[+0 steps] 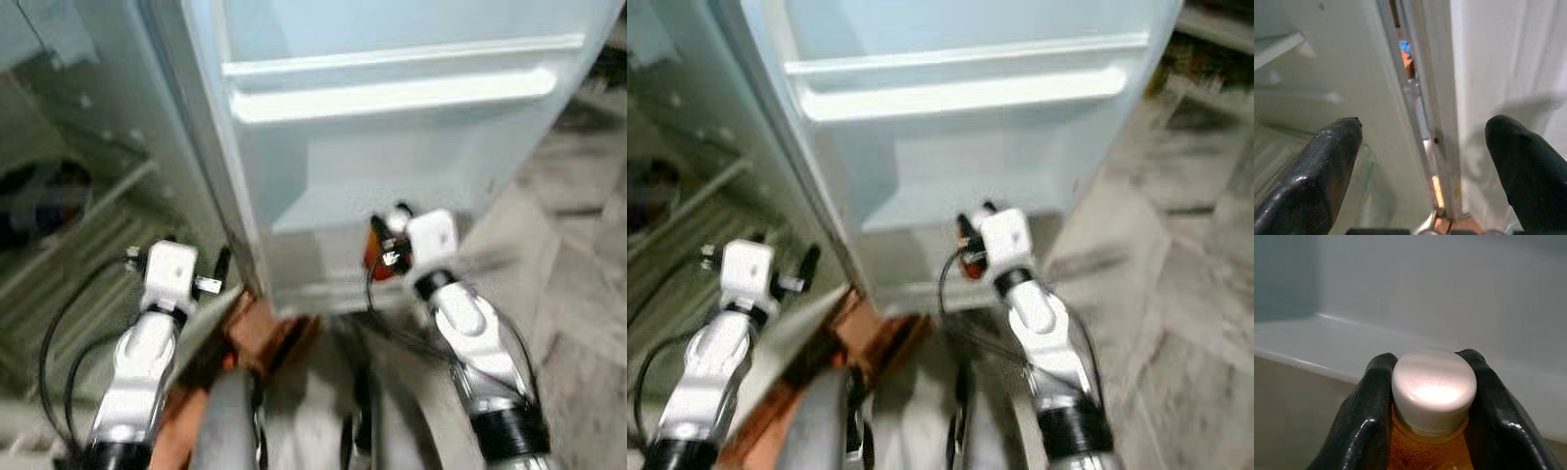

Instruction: Restocking fridge

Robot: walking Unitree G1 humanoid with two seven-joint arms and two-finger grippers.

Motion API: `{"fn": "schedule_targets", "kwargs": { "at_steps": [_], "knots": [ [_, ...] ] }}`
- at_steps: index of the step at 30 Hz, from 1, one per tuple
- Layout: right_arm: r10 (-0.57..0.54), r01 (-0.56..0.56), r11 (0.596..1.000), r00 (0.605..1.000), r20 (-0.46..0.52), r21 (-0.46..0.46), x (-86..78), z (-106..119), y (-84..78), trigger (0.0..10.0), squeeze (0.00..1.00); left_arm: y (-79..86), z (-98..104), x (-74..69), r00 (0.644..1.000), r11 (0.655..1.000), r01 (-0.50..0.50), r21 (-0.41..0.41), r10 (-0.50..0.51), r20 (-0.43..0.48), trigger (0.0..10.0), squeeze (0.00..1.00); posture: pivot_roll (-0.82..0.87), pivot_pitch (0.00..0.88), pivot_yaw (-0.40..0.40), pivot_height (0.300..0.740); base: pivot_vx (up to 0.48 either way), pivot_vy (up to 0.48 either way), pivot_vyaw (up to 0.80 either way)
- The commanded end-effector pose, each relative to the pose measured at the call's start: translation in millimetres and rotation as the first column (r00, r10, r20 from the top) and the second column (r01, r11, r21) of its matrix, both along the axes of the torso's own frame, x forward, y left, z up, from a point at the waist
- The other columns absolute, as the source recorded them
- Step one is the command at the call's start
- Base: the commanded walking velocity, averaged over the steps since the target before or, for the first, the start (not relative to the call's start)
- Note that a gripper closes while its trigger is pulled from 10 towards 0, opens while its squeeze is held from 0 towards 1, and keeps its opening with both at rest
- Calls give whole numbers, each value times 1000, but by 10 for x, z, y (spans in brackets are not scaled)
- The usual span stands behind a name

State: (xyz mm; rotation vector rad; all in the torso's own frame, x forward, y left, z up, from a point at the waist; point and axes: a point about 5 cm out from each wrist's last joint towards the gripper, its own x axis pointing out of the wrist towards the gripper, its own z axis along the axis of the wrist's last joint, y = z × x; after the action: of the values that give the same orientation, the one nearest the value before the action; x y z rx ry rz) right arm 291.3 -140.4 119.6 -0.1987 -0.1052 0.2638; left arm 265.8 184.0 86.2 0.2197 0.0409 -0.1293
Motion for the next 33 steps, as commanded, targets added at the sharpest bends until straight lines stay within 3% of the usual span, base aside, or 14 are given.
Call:
{"fn": "schedule_targets", "kwargs": {
  "at_steps": [1,10,12,20,26,33],
  "knots": [
    [-6,6,1000,1000,19,2,1,22,22,10000,0,94,-47,-55,999,999,-26,19,27,-26,10000,0,45,110,-19,615,0,0,0],
    [-23,23,1000,1000,-5,18,25,-30,-15,10000,0,102,-32,-98,999,999,-29,22,29,-28,10000,0,61,131,-20,590,0,0,0],
    [-10,10,1000,1000,-2,17,48,-38,25,10000,0,159,-30,-131,998,999,-54,-3,54,-36,10000,0,71,142,-19,570,0,0,0],
    [12,-13,1000,999,38,19,142,32,55,10000,0,310,-42,-230,995,996,-85,21,86,-53,10000,0,93,163,-19,531,0,0,0],
    [10,-12,1000,996,87,15,308,156,-2,10000,0,387,-11,-309,993,994,-100,31,102,-56,10000,0,119,191,-14,531,0,0,0],
    [60,-55,998,983,175,-32,512,351,50,10000,0,479,86,-423,991,991,-127,45,129,-44,10000,0,167,237,-8,531,0,0,0]
  ]
}}
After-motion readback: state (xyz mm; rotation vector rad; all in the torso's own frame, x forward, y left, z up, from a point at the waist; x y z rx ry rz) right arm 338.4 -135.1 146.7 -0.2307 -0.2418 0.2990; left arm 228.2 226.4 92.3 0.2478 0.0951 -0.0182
